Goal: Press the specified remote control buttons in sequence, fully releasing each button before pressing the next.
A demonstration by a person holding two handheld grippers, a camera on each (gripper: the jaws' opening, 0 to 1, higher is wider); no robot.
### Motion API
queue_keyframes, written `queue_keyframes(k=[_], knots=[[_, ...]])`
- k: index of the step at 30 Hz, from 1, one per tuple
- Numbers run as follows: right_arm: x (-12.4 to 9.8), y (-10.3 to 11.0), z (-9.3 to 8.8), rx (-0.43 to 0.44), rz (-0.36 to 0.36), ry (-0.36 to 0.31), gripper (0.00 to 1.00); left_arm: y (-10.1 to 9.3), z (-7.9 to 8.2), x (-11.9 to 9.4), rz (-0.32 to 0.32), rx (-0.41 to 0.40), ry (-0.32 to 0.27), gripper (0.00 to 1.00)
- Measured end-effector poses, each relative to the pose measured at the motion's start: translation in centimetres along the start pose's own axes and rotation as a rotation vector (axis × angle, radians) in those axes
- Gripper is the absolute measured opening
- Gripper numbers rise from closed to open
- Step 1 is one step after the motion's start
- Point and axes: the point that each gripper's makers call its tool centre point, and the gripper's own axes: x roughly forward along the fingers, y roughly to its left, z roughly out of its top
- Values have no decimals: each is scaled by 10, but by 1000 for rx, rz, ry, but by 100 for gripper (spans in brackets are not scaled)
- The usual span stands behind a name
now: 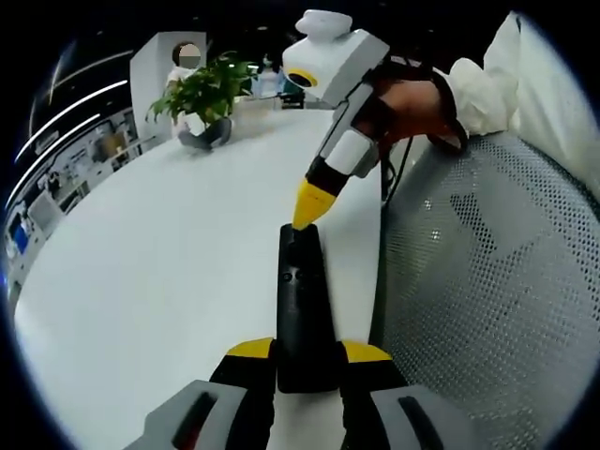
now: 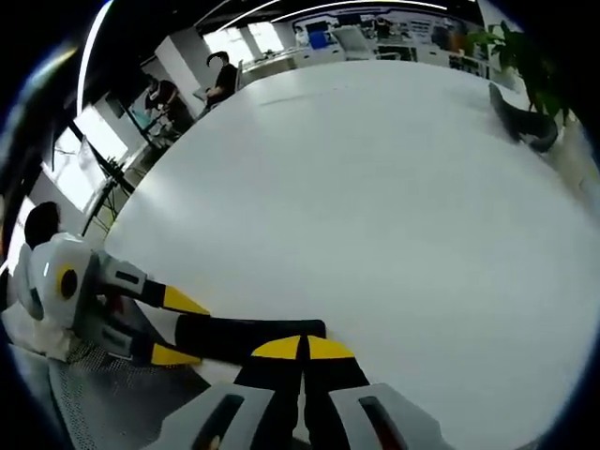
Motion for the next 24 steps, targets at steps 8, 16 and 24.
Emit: queue_keyframes(k=[8,16,24], knots=[[0,1,0,-27,-17,8,0,0,0,0,2,1,-1,25],[1,8,-2,-65,2,31,0,0,0,0,0,0,1,25],[1,12,-2,-73,24,34,0,0,0,0,-1,0,0,25]])
